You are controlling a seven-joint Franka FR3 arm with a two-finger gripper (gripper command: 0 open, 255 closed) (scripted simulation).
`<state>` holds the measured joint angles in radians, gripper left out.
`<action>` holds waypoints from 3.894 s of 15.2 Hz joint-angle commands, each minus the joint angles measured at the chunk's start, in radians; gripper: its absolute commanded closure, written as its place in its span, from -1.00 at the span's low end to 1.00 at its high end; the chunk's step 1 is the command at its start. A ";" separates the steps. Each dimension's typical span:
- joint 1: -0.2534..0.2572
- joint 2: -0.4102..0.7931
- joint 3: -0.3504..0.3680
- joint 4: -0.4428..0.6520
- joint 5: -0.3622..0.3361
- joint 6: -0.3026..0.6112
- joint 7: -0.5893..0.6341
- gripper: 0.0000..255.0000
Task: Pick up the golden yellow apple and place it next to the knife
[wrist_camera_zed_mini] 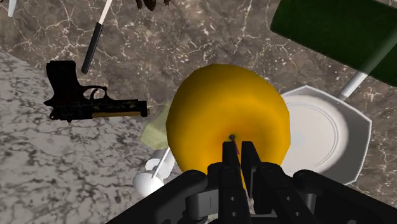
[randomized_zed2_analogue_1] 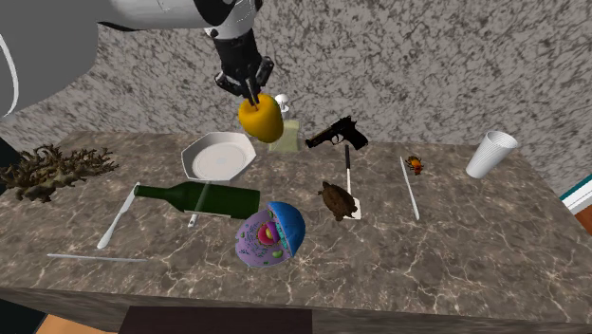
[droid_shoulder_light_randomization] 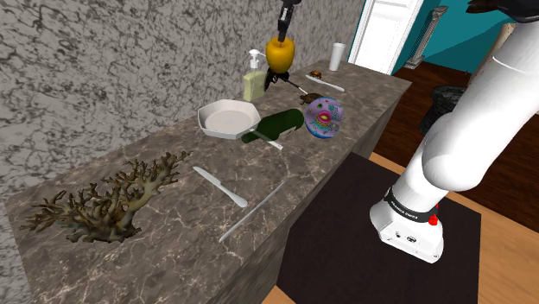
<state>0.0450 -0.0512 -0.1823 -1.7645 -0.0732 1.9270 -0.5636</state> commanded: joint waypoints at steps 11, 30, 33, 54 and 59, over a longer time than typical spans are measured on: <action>0.111 -0.187 0.167 -0.198 -0.054 -0.016 0.293 1.00; 0.277 -0.181 0.479 -0.161 -0.053 -0.110 0.759 1.00; 0.302 -0.144 0.530 -0.117 -0.062 -0.131 0.837 1.00; 0.379 0.002 0.656 -0.125 -0.130 -0.030 1.080 1.00; 0.379 0.011 0.657 -0.182 -0.139 0.034 1.096 1.00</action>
<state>0.4241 -0.0444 0.4746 -1.9387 -0.2092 1.9483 0.5288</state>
